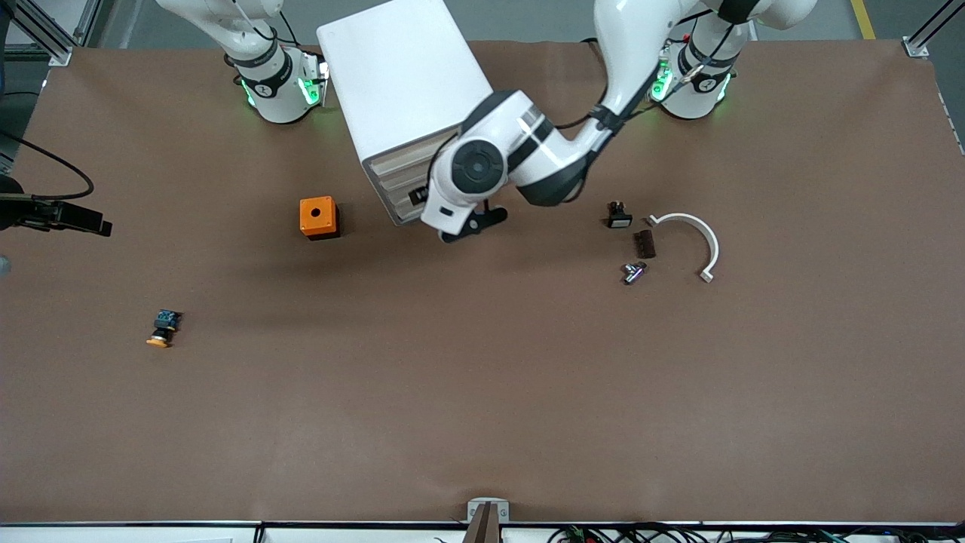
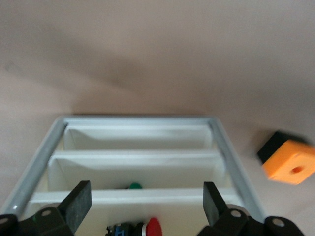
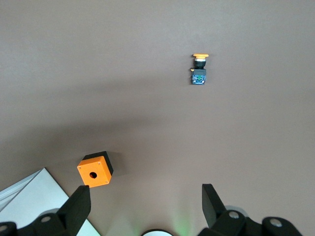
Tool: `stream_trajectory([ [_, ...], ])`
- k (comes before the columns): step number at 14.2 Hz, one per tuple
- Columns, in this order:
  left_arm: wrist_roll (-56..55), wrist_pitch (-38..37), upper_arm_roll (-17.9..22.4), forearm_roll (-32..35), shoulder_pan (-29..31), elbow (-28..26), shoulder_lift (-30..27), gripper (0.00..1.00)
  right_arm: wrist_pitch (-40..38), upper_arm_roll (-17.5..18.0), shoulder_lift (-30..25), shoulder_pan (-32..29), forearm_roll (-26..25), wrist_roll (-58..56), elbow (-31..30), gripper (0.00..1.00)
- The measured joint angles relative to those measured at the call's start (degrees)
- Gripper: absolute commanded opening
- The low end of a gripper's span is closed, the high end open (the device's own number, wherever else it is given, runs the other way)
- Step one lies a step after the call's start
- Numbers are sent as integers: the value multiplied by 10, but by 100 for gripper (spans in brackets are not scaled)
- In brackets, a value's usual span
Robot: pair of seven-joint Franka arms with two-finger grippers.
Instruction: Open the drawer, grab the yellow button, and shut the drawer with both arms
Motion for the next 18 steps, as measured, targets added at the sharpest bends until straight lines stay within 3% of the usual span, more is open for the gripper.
stream_trajectory([
  [7,1,-3,1,44,137,2,-51,100,-3,2,0,30,0,7,32,100],
  [13,2,-93,1,82,253,2,-74,100,-41,5,-1,31,0,7,58,100],
  [18,25,-103,0,95,329,2,-86,100,-41,5,-8,32,0,7,59,100],
])
